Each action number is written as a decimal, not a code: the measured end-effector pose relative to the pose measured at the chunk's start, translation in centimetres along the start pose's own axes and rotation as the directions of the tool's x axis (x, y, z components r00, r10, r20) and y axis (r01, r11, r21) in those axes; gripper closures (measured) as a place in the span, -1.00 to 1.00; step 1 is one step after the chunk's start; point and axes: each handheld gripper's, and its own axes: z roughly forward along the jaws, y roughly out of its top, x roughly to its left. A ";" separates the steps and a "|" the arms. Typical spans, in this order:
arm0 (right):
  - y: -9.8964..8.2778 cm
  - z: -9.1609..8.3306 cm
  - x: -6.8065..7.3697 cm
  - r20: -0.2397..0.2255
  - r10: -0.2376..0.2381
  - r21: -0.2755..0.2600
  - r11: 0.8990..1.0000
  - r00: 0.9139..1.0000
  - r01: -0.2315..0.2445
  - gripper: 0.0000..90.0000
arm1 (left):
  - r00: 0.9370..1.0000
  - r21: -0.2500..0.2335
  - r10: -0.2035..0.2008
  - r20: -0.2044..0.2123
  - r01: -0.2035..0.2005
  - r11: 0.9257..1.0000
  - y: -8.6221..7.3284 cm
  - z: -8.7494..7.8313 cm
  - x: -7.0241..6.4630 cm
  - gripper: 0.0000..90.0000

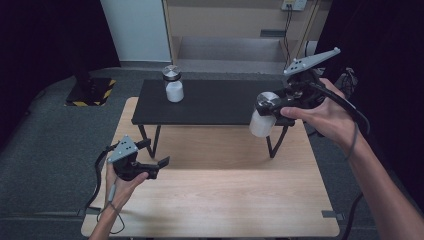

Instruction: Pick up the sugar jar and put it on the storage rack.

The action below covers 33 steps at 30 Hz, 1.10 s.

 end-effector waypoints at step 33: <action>2.0 9.9 -7.2 0.224 0.168 0.030 0.983 0.960 -0.179 -0.23 | 1.000 0.023 0.008 -0.001 -0.008 1.000 -0.1 0.4 0.0 -0.86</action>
